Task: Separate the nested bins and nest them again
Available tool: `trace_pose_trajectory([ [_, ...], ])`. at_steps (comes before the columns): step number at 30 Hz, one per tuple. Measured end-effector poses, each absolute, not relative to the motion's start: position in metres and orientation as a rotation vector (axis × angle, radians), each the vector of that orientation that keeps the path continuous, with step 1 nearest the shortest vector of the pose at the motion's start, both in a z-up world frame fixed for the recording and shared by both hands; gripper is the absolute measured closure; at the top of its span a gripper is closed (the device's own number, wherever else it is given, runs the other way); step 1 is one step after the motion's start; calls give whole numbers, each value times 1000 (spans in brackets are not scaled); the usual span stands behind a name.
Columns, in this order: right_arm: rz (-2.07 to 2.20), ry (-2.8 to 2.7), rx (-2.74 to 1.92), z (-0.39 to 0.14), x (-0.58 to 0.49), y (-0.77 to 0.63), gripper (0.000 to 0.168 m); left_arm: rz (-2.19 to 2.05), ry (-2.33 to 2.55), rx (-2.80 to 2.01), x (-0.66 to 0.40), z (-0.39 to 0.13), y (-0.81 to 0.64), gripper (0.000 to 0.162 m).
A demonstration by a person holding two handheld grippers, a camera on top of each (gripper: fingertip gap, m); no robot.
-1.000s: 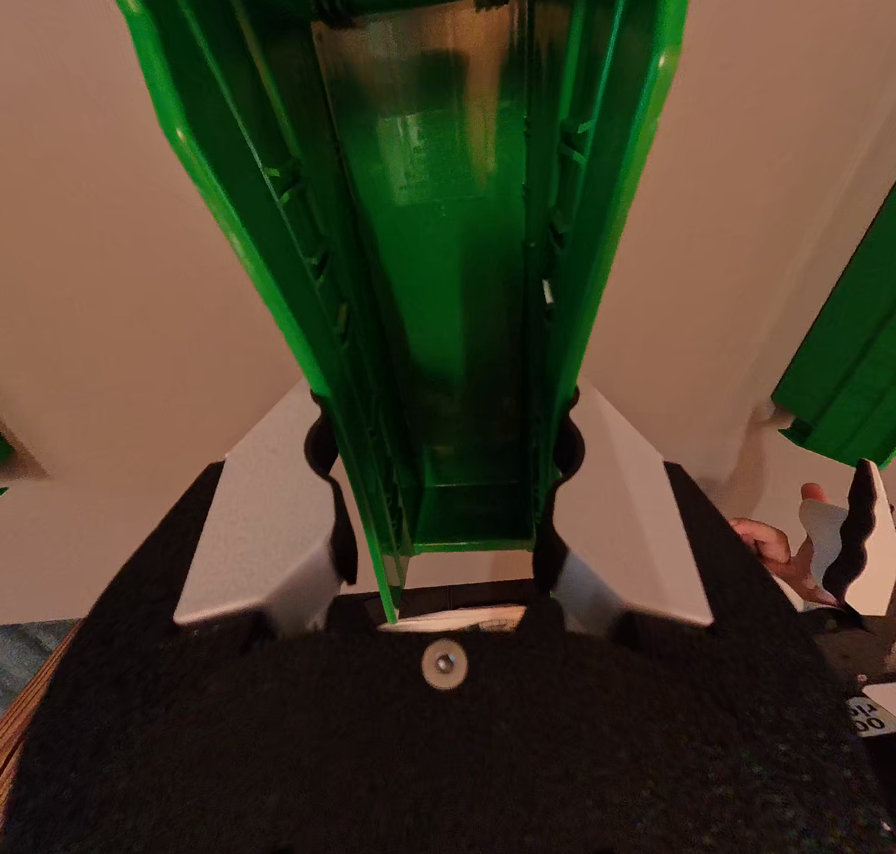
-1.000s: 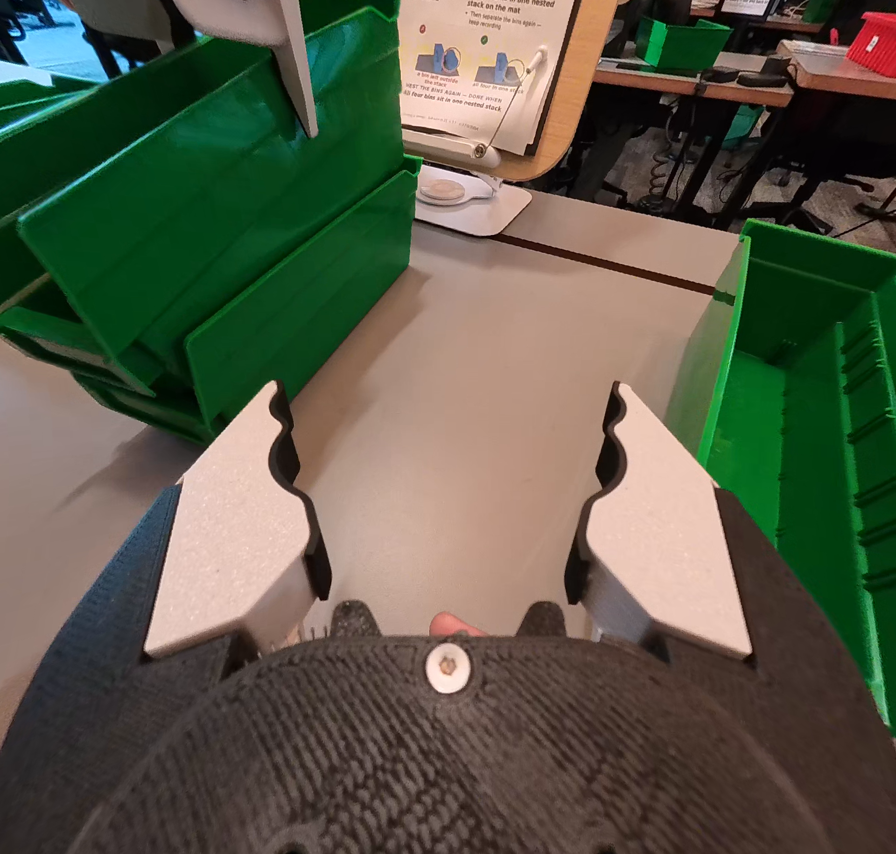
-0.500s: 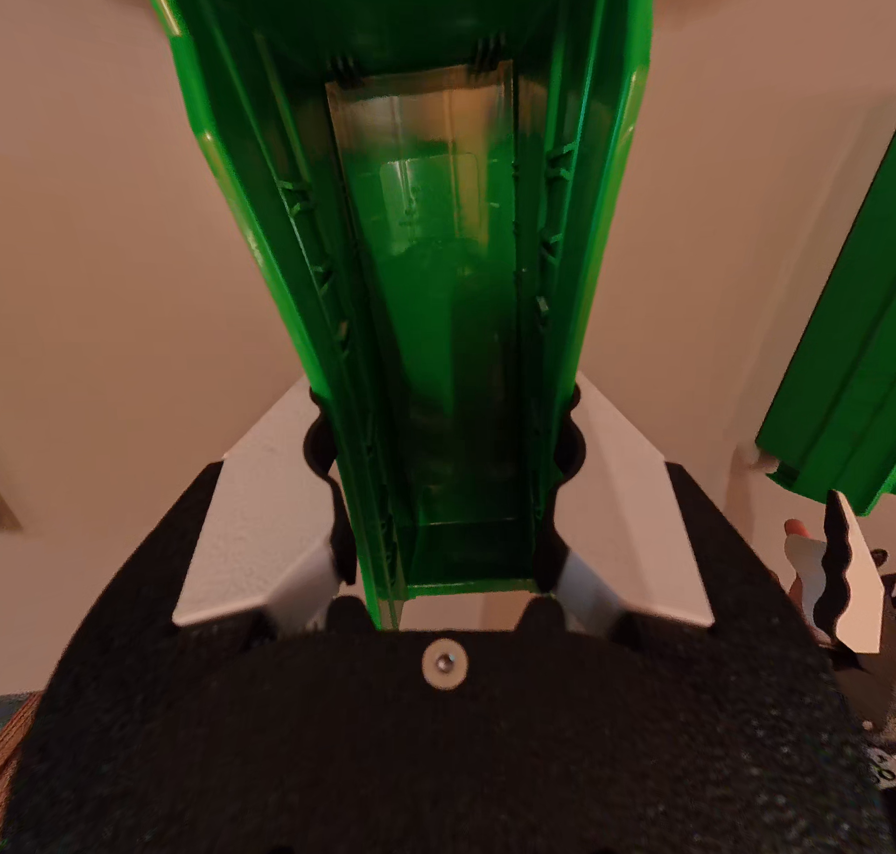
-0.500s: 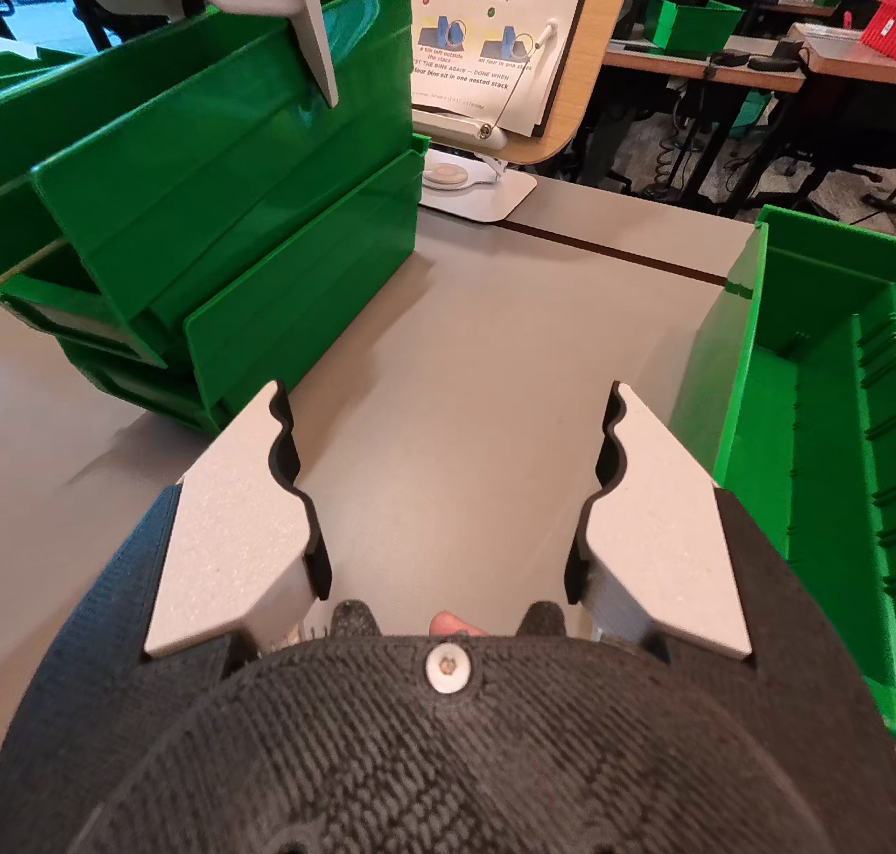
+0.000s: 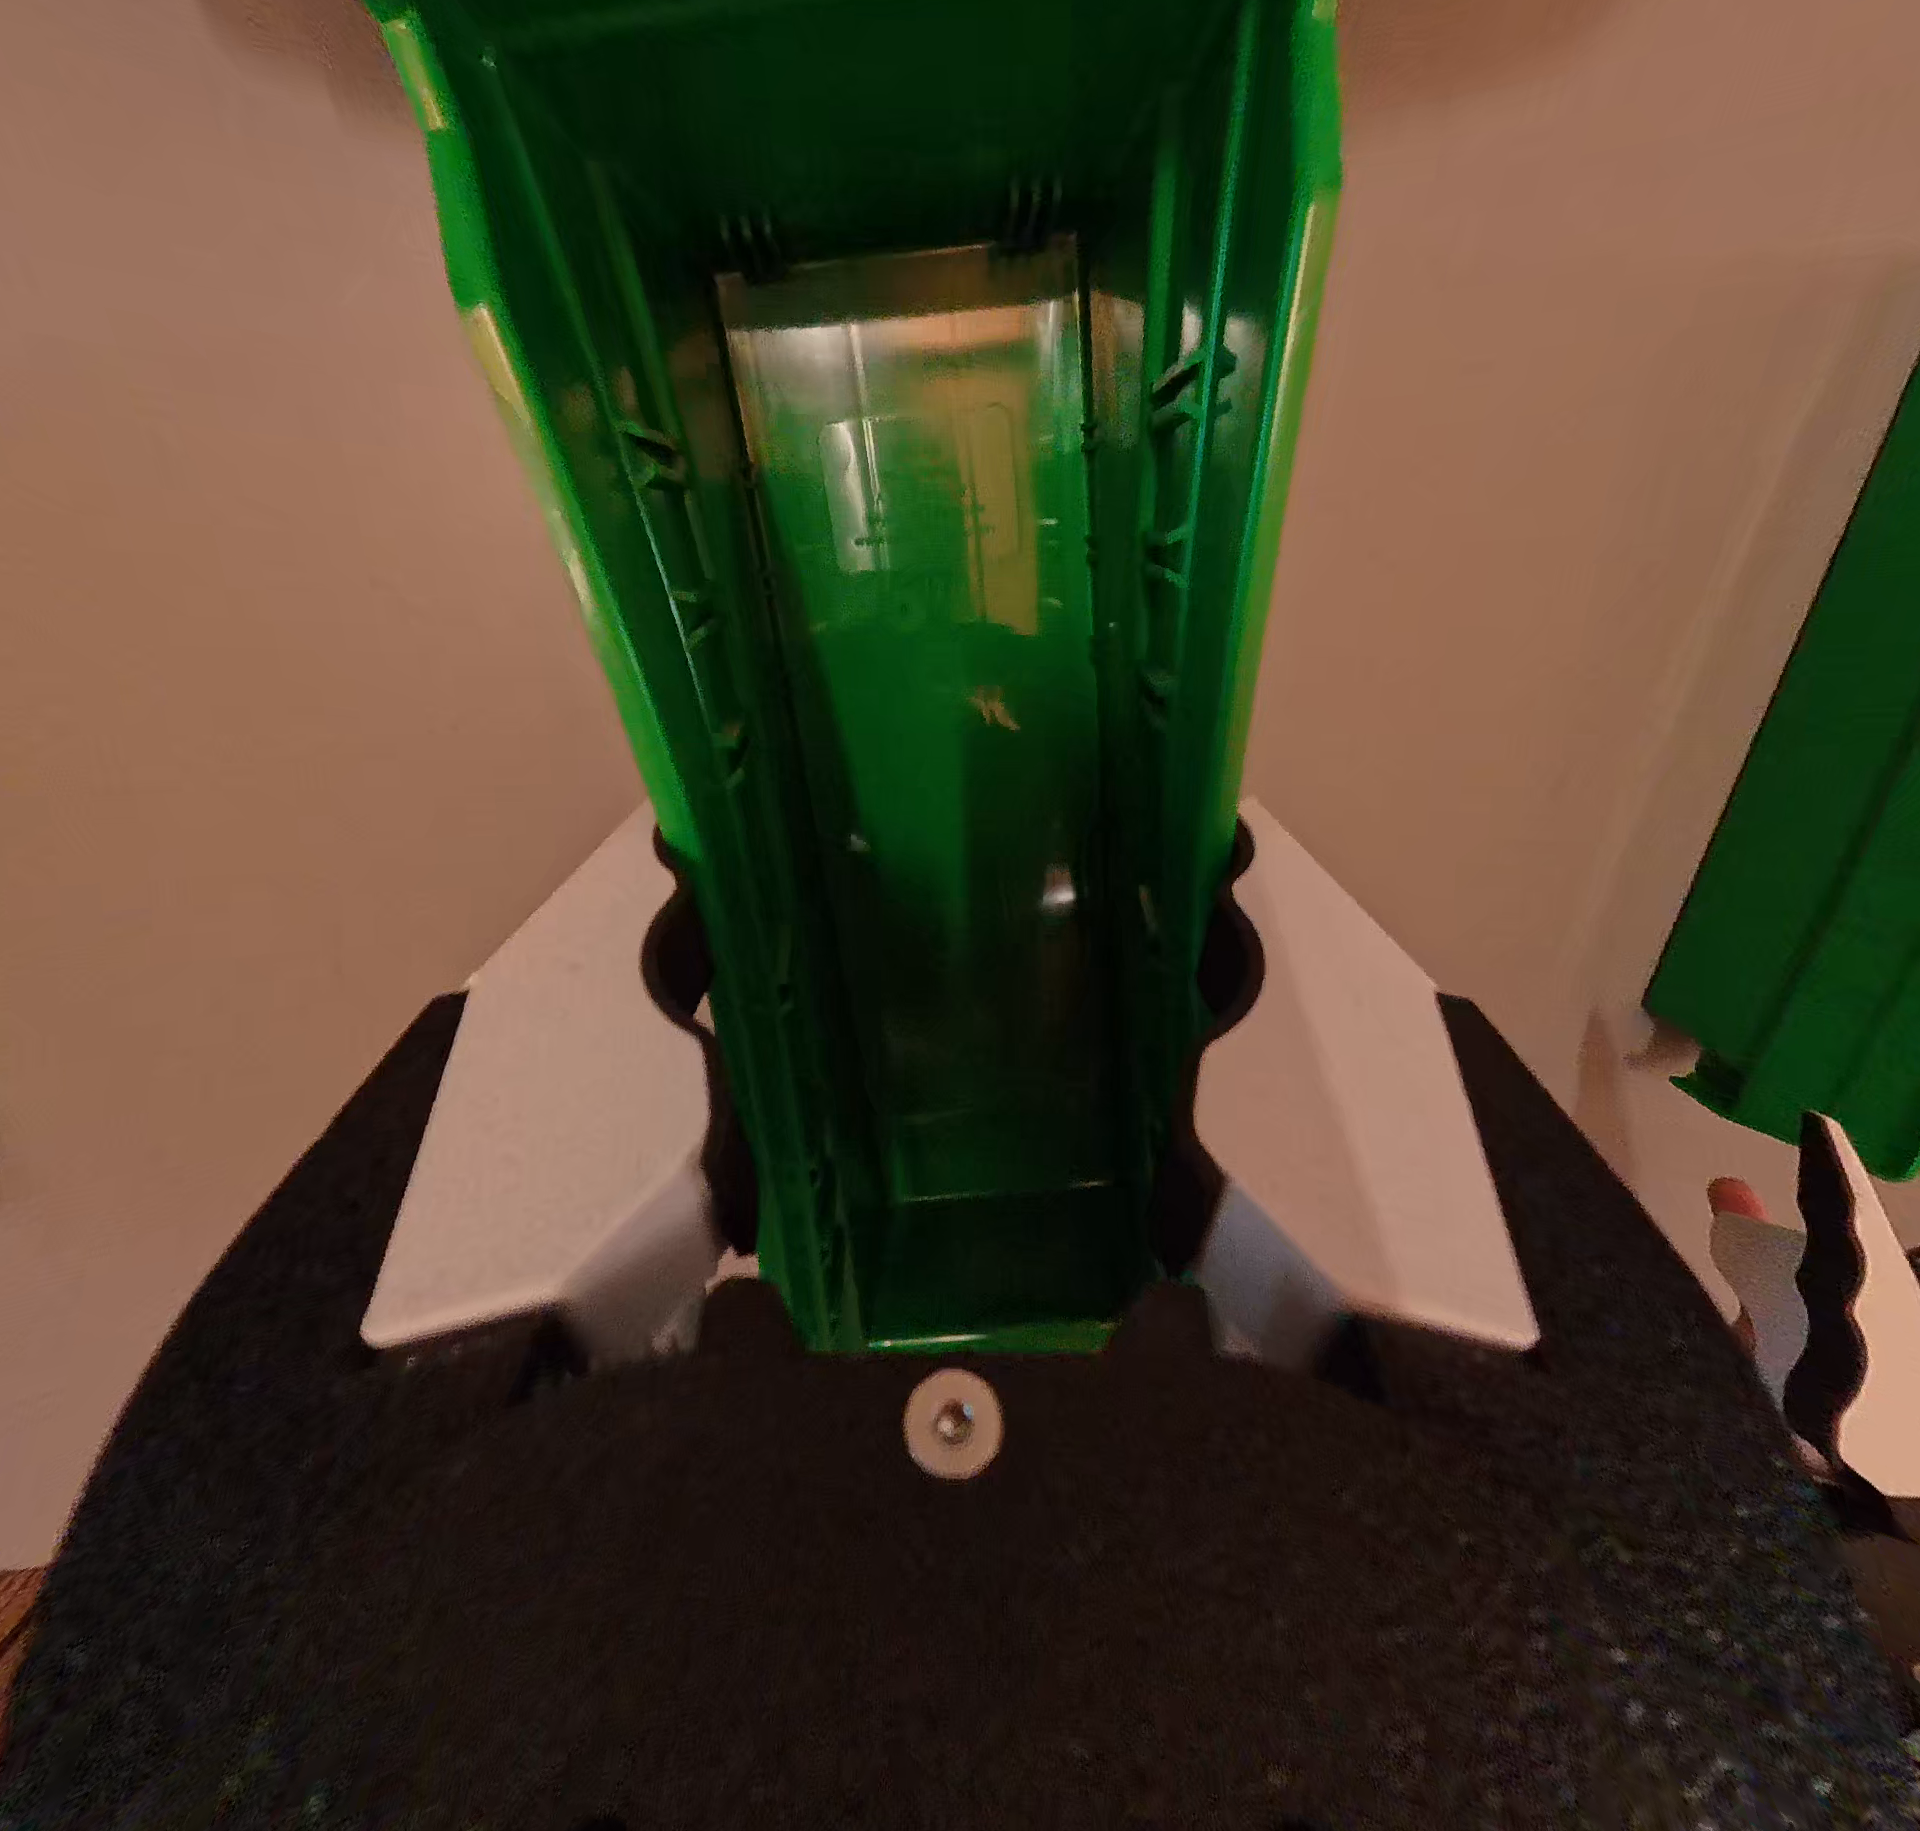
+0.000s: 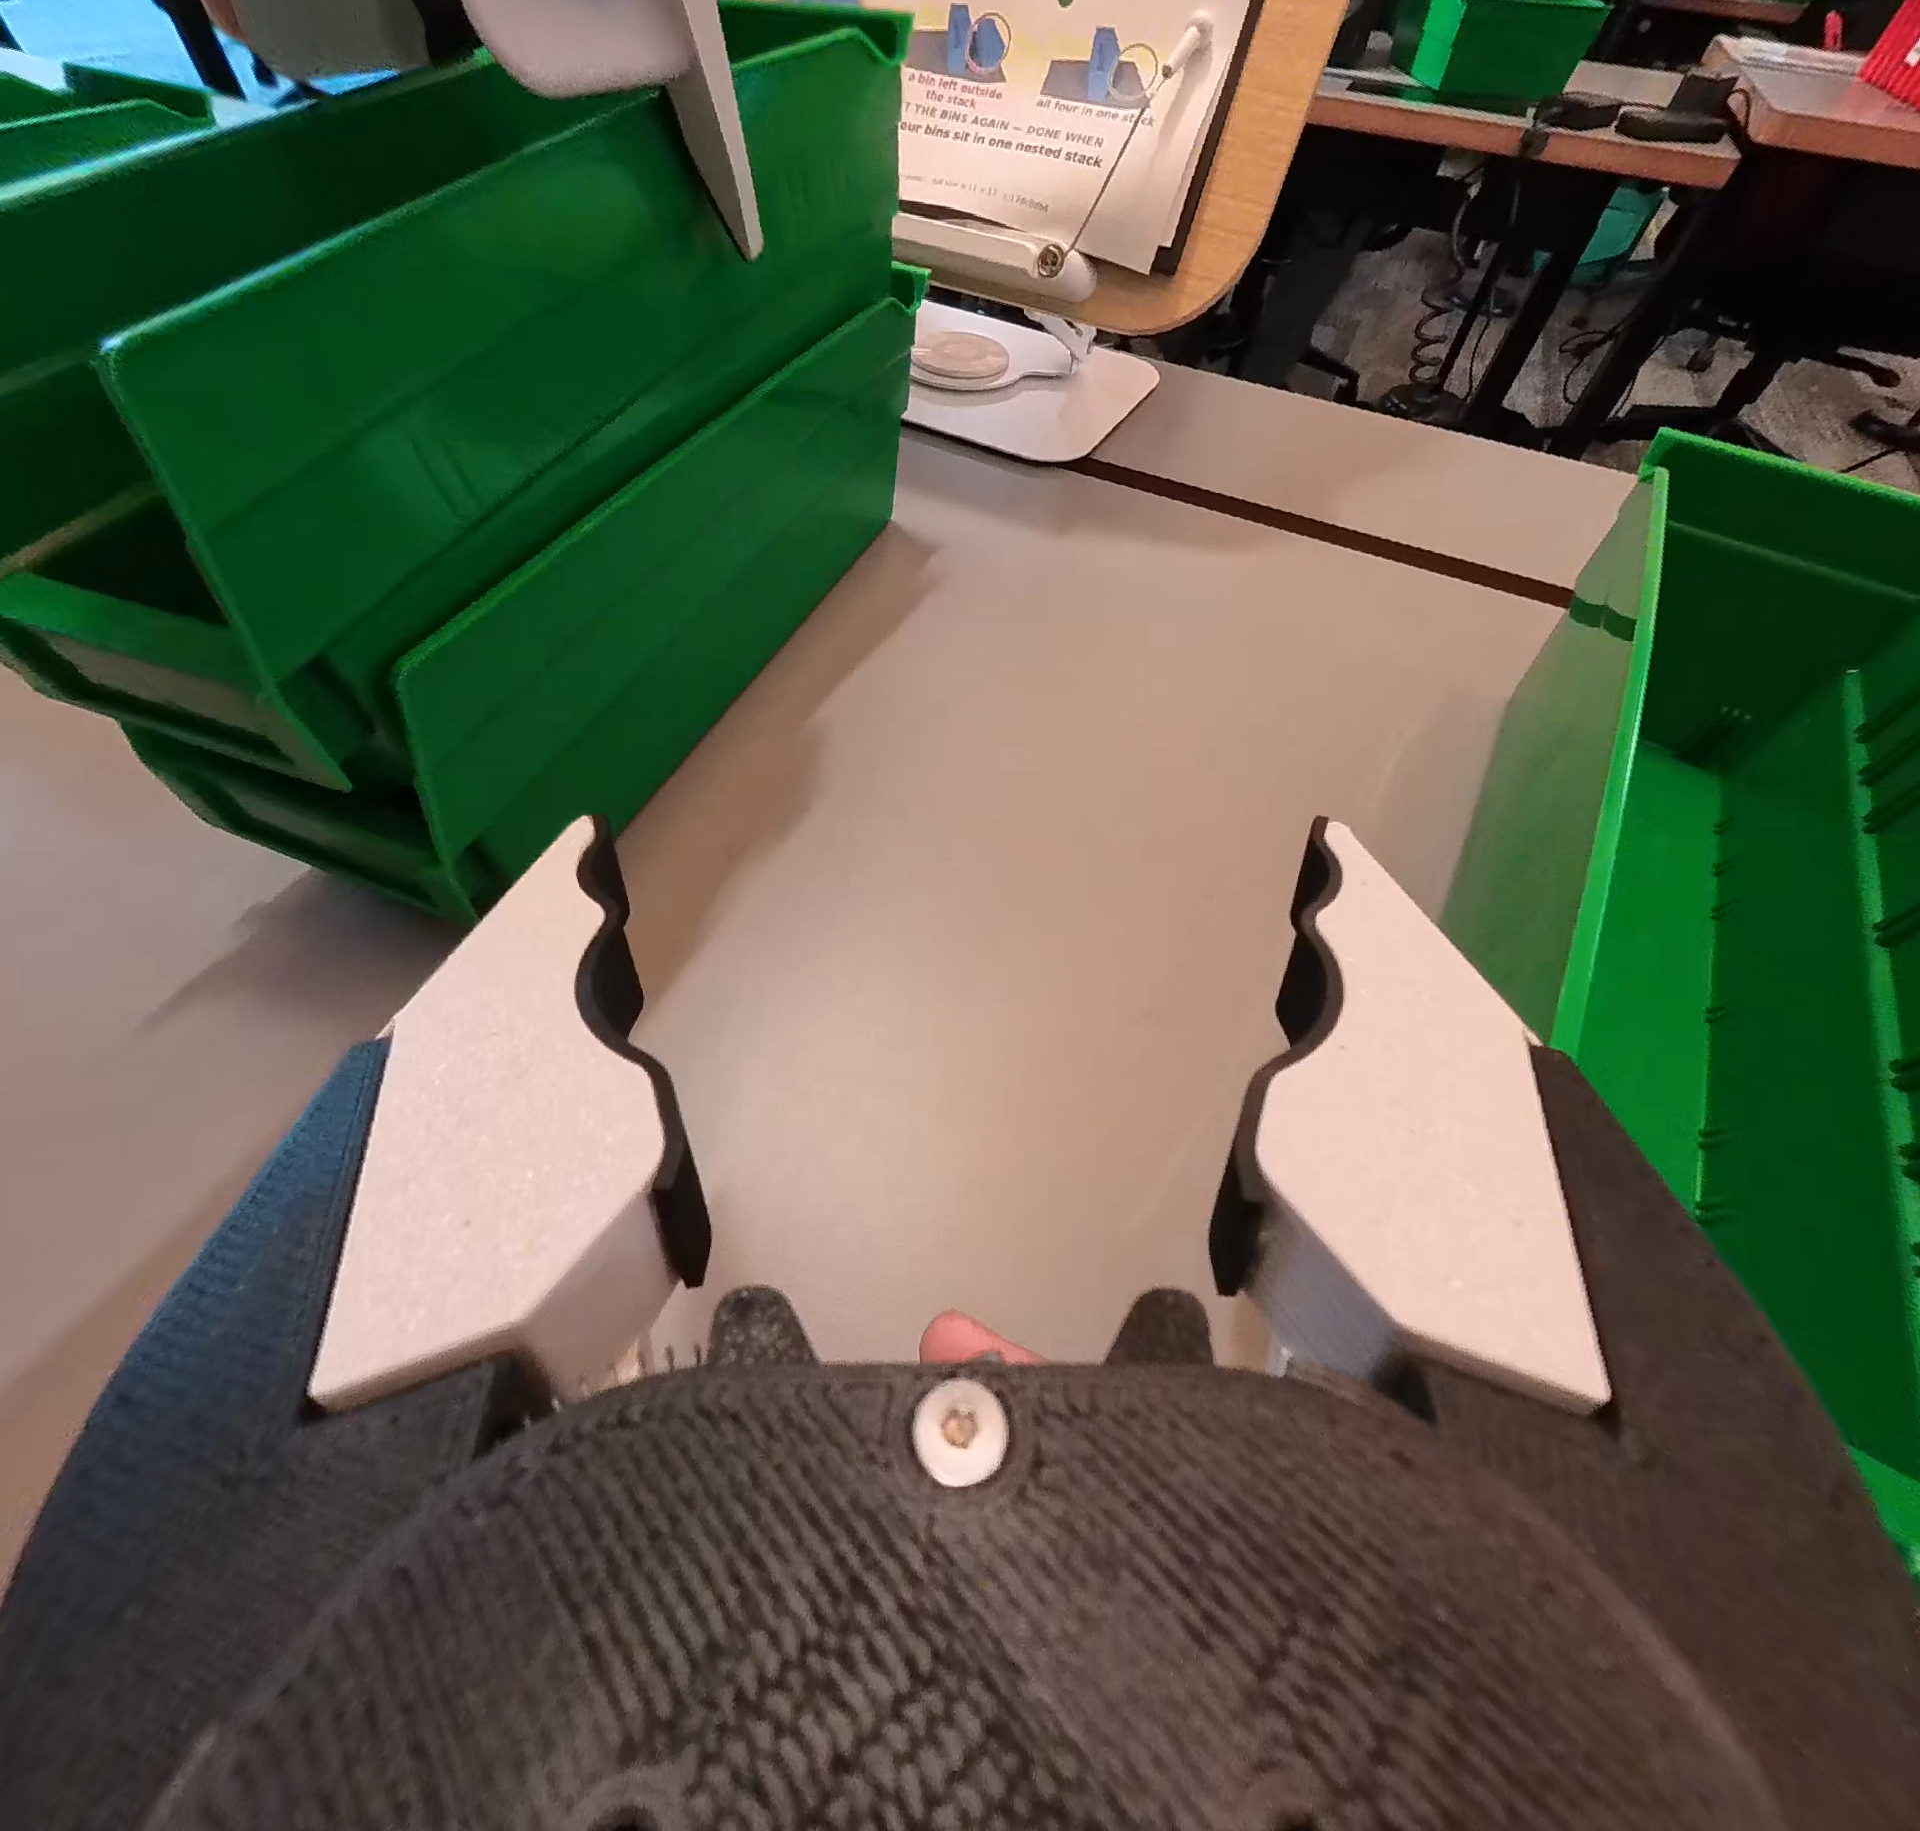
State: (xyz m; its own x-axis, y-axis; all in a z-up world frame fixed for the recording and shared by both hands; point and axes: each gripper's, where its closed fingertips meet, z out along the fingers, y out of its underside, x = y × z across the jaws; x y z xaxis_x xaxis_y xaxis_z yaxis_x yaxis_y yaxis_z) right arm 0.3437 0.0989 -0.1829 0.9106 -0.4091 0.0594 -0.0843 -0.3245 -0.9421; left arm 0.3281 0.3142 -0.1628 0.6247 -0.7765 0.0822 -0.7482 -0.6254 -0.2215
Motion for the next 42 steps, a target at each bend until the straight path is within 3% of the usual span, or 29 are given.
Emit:
trace_pose_trajectory([
  [16,-344,368,-1900,-188,346,99,42,-263,1294,-2641,335,-177,316,66],
  [28,-339,369,-1911,-192,346,100,42,-377,1191,-2452,355,-143,330,65],
  [42,-335,377,-1915,-195,347,99,42,-315,1264,-2471,349,-159,321,40],
])
